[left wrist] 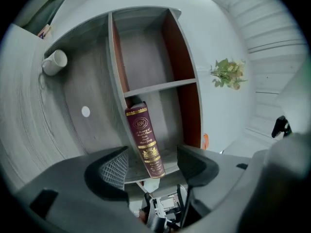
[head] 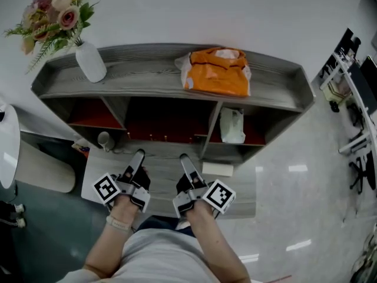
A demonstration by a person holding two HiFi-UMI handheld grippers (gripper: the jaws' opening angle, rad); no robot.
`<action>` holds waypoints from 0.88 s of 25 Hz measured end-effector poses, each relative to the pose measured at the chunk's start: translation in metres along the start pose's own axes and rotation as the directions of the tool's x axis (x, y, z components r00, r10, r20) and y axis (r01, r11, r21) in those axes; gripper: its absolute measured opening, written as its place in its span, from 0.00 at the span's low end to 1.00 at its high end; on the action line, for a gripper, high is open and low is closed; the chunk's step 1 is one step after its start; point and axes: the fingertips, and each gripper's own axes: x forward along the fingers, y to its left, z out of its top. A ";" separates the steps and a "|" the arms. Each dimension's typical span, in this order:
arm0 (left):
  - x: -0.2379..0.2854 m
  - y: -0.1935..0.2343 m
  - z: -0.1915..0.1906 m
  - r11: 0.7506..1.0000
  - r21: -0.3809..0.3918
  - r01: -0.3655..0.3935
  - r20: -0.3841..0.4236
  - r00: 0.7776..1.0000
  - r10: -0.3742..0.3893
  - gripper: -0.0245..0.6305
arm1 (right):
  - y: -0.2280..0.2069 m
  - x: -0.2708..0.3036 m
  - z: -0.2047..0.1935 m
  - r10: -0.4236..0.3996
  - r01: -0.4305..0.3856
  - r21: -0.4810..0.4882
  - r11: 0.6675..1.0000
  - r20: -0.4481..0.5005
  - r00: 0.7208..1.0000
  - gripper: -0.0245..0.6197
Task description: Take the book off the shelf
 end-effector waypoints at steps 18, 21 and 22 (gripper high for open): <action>0.067 0.030 0.045 0.998 -0.055 -0.028 0.041 0.999 0.030 0.52 | -0.017 0.071 0.037 -0.035 0.034 0.078 0.996 0.012 0.999 0.53; 0.071 0.032 0.050 0.998 -0.060 -0.029 0.047 0.998 0.032 0.52 | -0.017 0.077 0.041 -0.034 0.032 0.098 0.995 0.023 0.999 0.53; 0.072 0.034 0.051 0.997 -0.064 -0.032 0.048 0.998 0.035 0.52 | -0.017 0.079 0.042 -0.037 0.034 0.103 0.994 0.026 0.999 0.53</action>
